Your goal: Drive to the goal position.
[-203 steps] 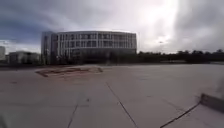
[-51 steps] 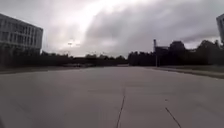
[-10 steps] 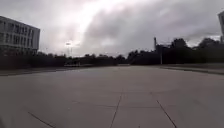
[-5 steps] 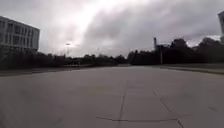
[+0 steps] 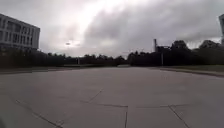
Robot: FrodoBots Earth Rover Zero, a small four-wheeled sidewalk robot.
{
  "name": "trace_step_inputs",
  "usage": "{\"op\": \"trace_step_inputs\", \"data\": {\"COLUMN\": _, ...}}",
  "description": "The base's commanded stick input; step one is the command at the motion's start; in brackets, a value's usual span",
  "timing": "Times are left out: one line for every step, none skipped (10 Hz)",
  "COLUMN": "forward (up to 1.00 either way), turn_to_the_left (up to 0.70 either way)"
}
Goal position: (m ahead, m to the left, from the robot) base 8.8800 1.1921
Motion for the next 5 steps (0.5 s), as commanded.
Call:
{"op": "trace_step_inputs", "data": {"forward": 0.70, "turn_to_the_left": 0.00}}
{"op": "trace_step_inputs", "data": {"forward": 0.70, "turn_to_the_left": 0.00}}
{"op": "trace_step_inputs", "data": {"forward": 0.70, "turn_to_the_left": 0.00}}
{"op": "trace_step_inputs", "data": {"forward": 0.70, "turn_to_the_left": 0.00}}
{"op": "trace_step_inputs", "data": {"forward": 0.70, "turn_to_the_left": 0.00}}
